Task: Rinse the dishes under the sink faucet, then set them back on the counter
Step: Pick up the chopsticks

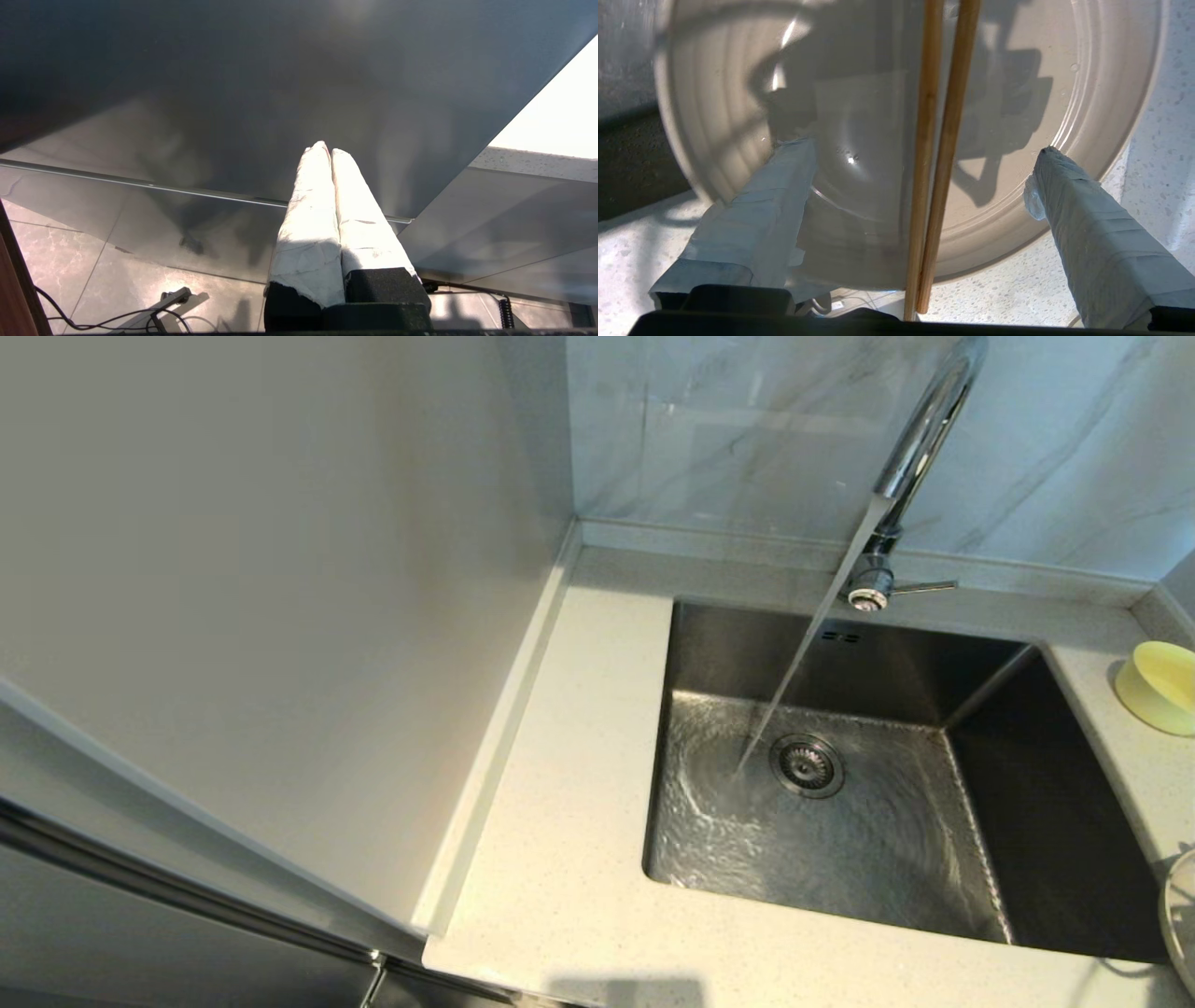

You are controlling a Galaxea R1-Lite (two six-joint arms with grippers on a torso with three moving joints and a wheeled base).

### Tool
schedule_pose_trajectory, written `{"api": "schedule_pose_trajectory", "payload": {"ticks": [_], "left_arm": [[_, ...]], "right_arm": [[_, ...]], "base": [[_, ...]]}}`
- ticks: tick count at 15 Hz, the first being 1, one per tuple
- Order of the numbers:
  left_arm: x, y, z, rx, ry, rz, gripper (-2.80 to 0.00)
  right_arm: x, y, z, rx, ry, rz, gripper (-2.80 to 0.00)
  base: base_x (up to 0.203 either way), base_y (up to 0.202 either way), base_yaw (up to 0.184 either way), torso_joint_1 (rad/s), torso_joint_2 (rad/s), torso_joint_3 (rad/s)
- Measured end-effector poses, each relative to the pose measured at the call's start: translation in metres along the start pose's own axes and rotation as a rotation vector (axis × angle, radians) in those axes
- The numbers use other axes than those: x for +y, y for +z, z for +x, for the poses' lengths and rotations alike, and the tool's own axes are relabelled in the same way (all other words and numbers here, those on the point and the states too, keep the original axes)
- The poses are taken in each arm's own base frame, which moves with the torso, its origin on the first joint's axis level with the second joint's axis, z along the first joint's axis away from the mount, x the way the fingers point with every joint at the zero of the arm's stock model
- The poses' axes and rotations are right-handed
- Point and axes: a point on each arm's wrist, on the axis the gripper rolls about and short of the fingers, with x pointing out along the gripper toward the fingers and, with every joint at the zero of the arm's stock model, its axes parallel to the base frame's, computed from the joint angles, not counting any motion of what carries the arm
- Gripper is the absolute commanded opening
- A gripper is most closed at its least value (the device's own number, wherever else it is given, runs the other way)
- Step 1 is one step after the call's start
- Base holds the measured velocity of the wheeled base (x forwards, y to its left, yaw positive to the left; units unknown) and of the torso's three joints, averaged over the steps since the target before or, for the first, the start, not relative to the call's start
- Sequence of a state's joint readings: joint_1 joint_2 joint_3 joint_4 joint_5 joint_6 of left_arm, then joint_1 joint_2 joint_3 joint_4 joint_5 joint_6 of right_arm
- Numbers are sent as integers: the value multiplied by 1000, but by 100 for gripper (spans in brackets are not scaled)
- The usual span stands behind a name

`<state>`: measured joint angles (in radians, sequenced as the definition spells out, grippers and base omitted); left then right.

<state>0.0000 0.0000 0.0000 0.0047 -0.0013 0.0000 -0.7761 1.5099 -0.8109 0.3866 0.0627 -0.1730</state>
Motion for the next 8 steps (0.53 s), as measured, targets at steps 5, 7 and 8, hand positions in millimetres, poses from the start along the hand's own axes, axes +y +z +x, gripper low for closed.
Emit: {"api": "schedule_pose_trajectory", "payload": {"ticks": [5, 7, 8], "left_arm": [[0, 0, 0, 0, 0, 0, -280], [0, 0, 0, 0, -1, 0, -280], [0, 0, 0, 0, 0, 0, -280]], "right_arm": [[-5, 3, 4, 12, -3, 20, 0], [-5, 3, 5, 16, -2, 20, 0], [-5, 3, 6, 19, -1, 19, 0]], "base": [[0, 0, 0, 0, 0, 0], [0, 0, 0, 0, 0, 0], [0, 0, 0, 0, 0, 0]]}}
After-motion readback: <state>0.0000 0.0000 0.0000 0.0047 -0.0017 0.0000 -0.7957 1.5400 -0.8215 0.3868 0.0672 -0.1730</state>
